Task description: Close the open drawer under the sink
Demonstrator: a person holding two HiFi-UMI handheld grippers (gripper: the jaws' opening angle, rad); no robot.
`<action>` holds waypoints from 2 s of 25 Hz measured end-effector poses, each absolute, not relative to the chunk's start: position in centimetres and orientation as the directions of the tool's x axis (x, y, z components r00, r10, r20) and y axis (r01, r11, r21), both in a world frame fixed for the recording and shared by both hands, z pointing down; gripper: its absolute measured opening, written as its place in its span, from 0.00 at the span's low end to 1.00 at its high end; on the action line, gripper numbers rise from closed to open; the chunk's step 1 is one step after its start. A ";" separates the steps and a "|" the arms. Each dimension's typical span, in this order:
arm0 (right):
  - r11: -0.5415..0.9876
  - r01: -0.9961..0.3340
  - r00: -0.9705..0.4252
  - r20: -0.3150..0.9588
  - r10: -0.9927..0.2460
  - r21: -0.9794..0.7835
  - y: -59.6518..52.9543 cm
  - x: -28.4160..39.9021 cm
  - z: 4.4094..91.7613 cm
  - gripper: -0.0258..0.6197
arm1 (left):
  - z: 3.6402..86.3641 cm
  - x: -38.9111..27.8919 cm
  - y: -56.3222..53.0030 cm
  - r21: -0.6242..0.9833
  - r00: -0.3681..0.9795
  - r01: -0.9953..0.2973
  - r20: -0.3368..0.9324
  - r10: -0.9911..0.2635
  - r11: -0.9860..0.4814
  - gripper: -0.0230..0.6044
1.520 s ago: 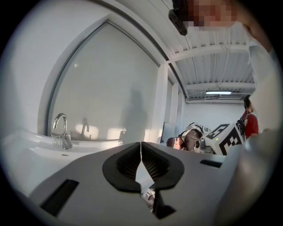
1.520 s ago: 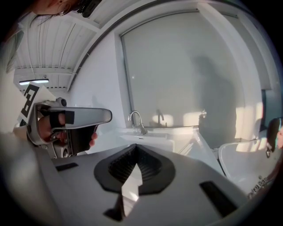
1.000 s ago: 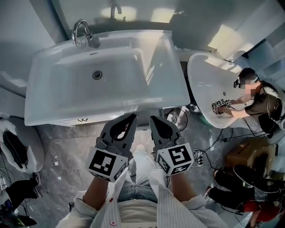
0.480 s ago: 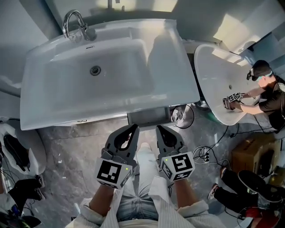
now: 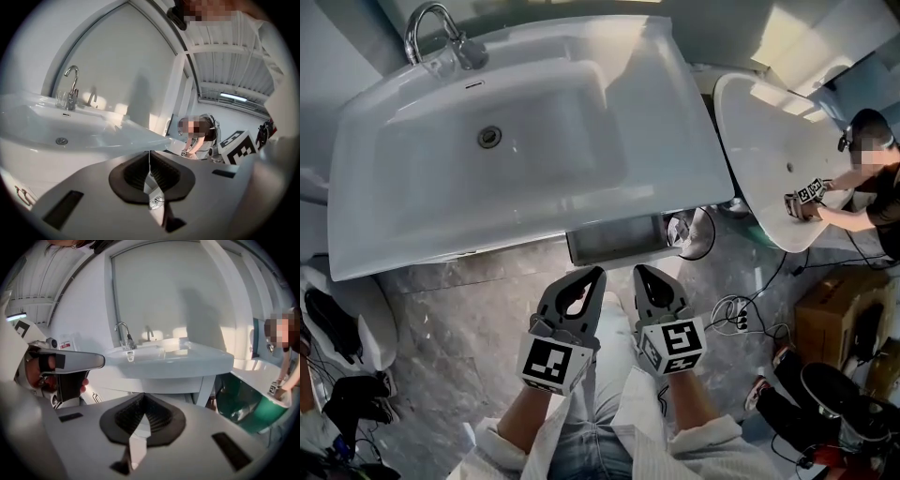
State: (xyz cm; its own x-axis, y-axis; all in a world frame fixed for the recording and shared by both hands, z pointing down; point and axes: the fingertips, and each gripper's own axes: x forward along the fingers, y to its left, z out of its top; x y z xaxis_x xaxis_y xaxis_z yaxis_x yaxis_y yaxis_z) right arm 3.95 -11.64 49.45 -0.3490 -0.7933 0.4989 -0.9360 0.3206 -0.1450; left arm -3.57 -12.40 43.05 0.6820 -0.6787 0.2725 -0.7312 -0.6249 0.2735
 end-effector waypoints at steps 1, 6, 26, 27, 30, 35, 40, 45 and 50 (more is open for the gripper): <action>0.318 -0.937 -0.347 0.507 -0.789 -0.147 -11.5 3.9 50.2 0.06 | 43.6 -3.5 -12.2 0.274 0.685 -0.728 0.281 -0.672 -0.628 0.07; 0.311 -0.939 -0.340 0.547 -0.765 -0.148 -10.8 3.8 53.8 0.06 | 46.6 -2.9 -11.4 0.290 0.700 -0.713 0.321 -0.637 -0.638 0.07; 0.286 -0.946 -0.319 0.591 -0.741 -0.153 -9.6 4.2 61.9 0.05 | 54.6 -1.7 -9.7 0.298 0.739 -0.666 0.382 -0.554 -0.683 0.07; 0.285 -0.946 -0.319 0.591 -0.741 -0.154 -9.7 4.3 62.1 0.05 | 54.9 -1.6 -9.7 0.295 0.742 -0.662 0.386 -0.548 -0.689 0.07; 0.286 -0.945 -0.323 0.590 -0.740 -0.159 -9.7 4.5 62.5 0.05 | 55.5 -1.4 -9.4 0.292 0.747 -0.655 0.391 -0.538 -0.697 0.07; 0.290 -0.940 -0.338 0.600 -0.726 -0.178 -9.7 4.1 63.3 0.05 | 56.1 -1.5 -9.0 0.292 0.746 -0.655 0.397 -0.535 -0.697 0.07; 0.287 -0.938 -0.345 0.598 -0.724 -0.193 -10.2 3.5 63.8 0.05 | 56.7 -1.8 -9.3 0.295 0.744 -0.657 0.402 -0.533 -0.694 0.07; 0.288 -0.937 -0.349 0.599 -0.721 -0.199 -10.7 3.3 64.3 0.05 | 56.9 -2.0 -9.4 0.304 0.741 -0.661 0.408 -0.533 -0.686 0.07; 0.255 -0.941 -0.338 0.563 -0.754 -0.223 -10.8 3.2 64.2 0.05 | 56.8 -2.2 -9.6 0.339 0.735 -0.672 0.408 -0.541 -0.658 0.07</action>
State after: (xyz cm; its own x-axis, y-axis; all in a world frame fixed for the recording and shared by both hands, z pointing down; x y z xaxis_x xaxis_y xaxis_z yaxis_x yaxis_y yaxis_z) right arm 3.23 -10.77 64.22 -0.3383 -0.7538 0.5633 -0.9407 0.2555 -0.2231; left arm -2.24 -9.60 56.81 0.7353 -0.5414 0.4077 -0.6725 -0.6577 0.3395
